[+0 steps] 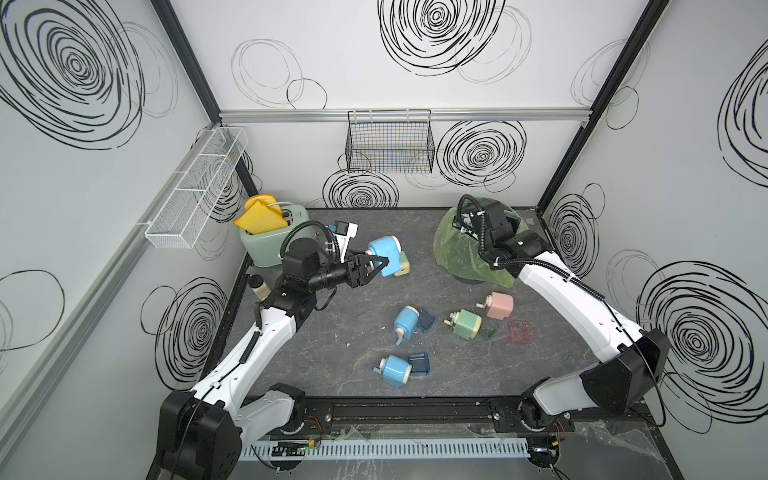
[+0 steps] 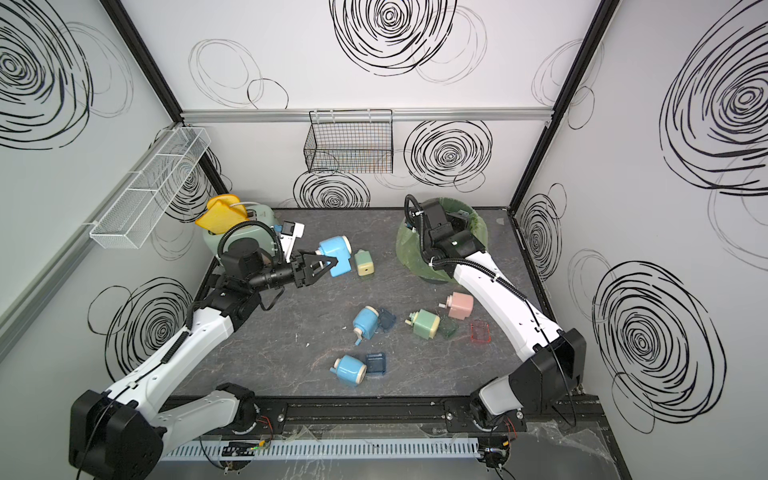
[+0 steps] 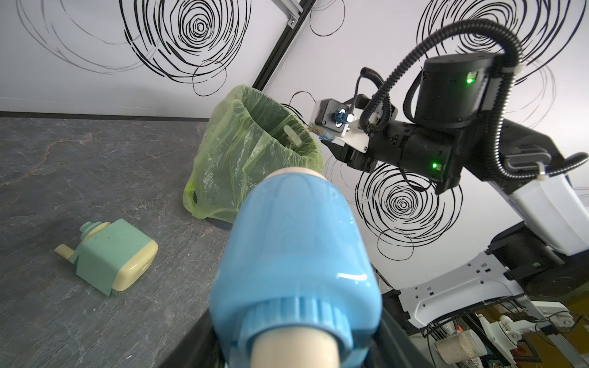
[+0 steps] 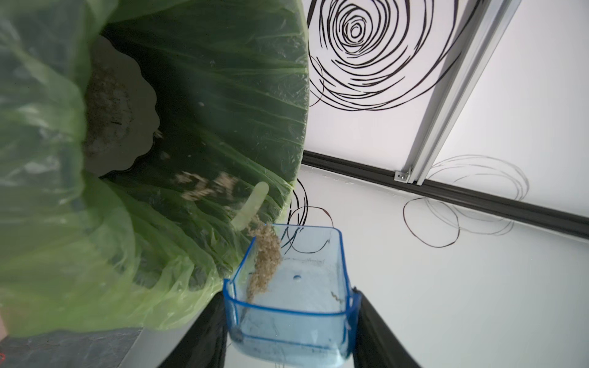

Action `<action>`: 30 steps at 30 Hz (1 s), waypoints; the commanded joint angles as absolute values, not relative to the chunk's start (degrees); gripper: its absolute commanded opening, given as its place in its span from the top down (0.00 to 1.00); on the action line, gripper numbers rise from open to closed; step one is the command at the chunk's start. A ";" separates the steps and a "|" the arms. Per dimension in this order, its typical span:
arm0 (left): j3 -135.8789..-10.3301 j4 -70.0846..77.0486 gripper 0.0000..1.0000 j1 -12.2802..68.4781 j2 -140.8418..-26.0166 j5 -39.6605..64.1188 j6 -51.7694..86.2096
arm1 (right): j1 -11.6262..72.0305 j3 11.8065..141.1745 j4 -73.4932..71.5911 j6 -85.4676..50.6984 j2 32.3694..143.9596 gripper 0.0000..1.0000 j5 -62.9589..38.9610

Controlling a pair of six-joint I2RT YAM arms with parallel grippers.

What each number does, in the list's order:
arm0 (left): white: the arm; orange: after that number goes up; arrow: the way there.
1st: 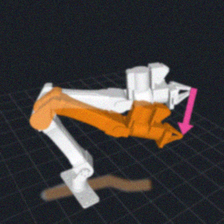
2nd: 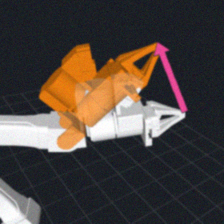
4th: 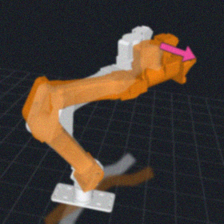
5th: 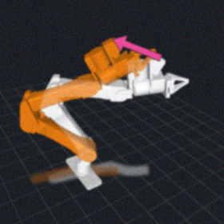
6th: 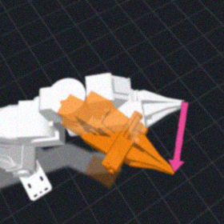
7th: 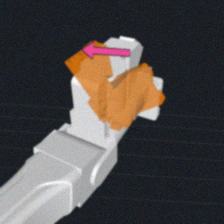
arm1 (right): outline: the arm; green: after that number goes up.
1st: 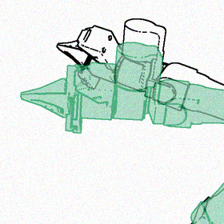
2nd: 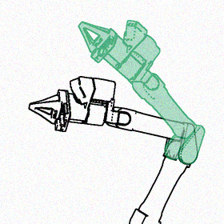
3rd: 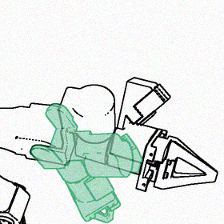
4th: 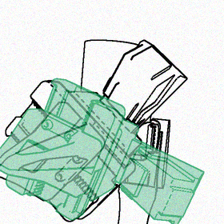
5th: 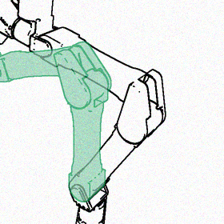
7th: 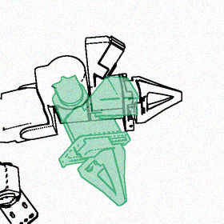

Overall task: Take out the pencil sharpener tray and clean the shavings
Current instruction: Pour the shavings into the trash bin.

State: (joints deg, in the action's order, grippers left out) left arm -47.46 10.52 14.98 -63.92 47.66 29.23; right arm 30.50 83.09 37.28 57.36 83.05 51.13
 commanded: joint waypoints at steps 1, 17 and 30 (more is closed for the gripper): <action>-47.46 15.03 0.62 14.66 -62.49 48.96 29.71 | 30.09 82.03 32.20 64.33 81.22 0.60 50.33; -47.55 16.09 0.62 14.63 -62.84 49.50 30.68 | 30.56 77.84 30.86 68.21 79.90 0.58 45.62; -47.02 18.54 0.62 13.82 -62.96 50.63 32.69 | 29.00 75.02 25.88 70.95 76.18 0.59 44.91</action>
